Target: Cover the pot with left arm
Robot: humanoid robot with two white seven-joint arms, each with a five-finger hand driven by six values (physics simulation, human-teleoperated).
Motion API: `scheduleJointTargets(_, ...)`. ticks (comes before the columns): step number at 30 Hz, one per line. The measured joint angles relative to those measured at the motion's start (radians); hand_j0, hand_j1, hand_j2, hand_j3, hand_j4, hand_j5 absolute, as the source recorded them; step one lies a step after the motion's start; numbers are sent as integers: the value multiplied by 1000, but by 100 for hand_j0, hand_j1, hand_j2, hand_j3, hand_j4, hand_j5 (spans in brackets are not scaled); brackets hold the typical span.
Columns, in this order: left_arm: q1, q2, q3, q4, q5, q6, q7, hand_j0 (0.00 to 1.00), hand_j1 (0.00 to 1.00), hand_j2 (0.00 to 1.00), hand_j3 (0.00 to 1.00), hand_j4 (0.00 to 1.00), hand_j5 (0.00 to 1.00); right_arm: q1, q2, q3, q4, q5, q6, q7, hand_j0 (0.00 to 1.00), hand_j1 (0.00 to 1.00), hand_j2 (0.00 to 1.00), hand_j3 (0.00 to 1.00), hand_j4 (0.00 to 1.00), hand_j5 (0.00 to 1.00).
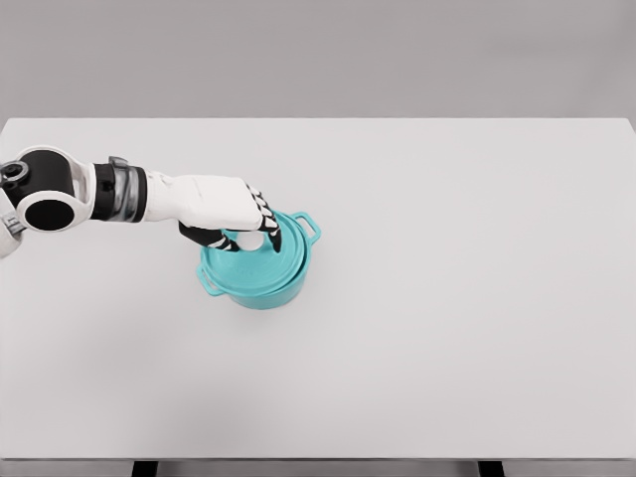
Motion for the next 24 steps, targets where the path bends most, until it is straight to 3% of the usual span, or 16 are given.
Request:
scheduleJointTargets(4, 0, 0, 0, 0, 1, 0, 1, 77, 77, 77, 77, 77, 77, 0, 0, 0, 0, 0, 0, 0, 100, 100, 100, 100, 100, 100)
scheduleJointTargets(9, -3, 0, 1, 0, 1, 0, 4, 99, 99, 99, 99, 99, 99, 0, 0, 0, 0, 0, 0, 0, 100, 100, 100, 100, 100, 100)
scheduleJointTargets(14, -32, 23, 3, -1, 8, -21, 7, 100, 100, 100, 100, 100, 100, 0, 0, 0, 0, 0, 0, 0, 100, 100, 100, 100, 100, 100)
scheduleJointTargets(18, -43, 114, 20, 4, 88, -66, 8, 100, 100, 100, 100, 100, 100, 0, 0, 0, 0, 0, 0, 0, 100, 100, 100, 100, 100, 100)
scheduleJointTargets(21, -32, 198, 38, 73, 114, -79, 7, 100, 100, 100, 100, 100, 100, 0, 0, 0, 0, 0, 0, 0, 100, 100, 100, 100, 100, 100)
scheduleJointTargets(24, -28, 223, 45, 182, 120, -86, 7, 100, 100, 100, 100, 100, 100, 0, 0, 0, 0, 0, 0, 0, 100, 100, 100, 100, 100, 100)
